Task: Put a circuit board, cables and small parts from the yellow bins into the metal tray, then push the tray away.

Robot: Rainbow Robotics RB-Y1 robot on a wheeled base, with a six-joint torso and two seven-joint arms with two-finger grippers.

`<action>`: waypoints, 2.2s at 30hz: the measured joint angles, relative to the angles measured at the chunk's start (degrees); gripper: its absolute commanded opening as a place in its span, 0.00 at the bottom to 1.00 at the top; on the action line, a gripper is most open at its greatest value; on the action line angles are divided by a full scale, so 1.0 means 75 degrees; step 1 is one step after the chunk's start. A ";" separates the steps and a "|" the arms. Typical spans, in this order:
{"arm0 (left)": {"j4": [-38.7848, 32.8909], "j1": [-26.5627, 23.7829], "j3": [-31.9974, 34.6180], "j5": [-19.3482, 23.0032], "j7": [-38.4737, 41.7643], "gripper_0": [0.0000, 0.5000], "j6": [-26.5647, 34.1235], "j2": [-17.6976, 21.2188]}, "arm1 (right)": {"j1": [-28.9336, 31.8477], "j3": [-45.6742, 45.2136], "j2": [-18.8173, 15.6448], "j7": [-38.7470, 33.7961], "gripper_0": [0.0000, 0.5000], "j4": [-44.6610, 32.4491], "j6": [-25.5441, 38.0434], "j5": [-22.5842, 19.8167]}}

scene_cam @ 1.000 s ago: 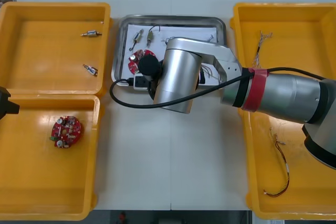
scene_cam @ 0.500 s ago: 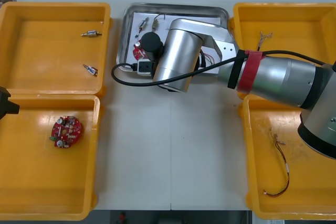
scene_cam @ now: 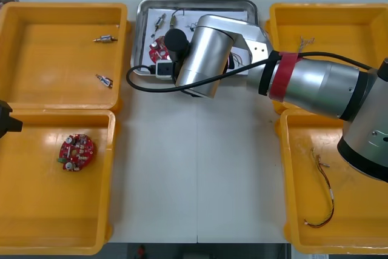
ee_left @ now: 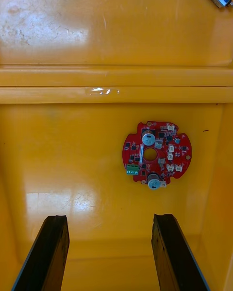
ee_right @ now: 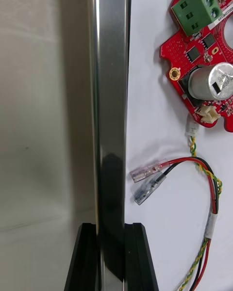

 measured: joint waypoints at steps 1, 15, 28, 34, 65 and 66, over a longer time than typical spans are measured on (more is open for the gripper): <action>0.0000 0.0000 0.0000 0.0000 0.0000 1.00 0.0000 0.0000 | -0.0037 0.0000 0.0048 0.0004 0.00 0.0117 -0.0053 0.0000; -0.0001 0.0000 0.0000 0.0000 0.0000 1.00 0.0000 0.0001 | -0.0356 0.0000 0.0353 0.0471 0.00 0.1058 -0.0629 0.0000; -0.0001 0.0000 0.0000 0.0000 0.0000 1.00 0.0000 0.0003 | -0.0379 0.0000 0.0384 0.0485 0.79 0.1394 -0.0856 0.0000; -0.0001 0.0000 0.0000 0.0000 0.0000 1.00 0.0000 0.0003 | -0.0416 -0.0040 0.0390 0.0485 1.00 0.1396 -0.0696 -0.0004; -0.0004 0.0002 0.0000 0.0000 0.0000 1.00 0.0000 0.0005 | 0.2552 -0.4832 0.0389 0.0243 1.00 -0.5367 0.5771 0.0705; -0.0004 0.0002 0.0000 0.0000 0.0000 1.00 0.0000 0.0005 | 0.2716 -0.4977 0.0379 0.0001 1.00 -0.5675 0.5771 0.0700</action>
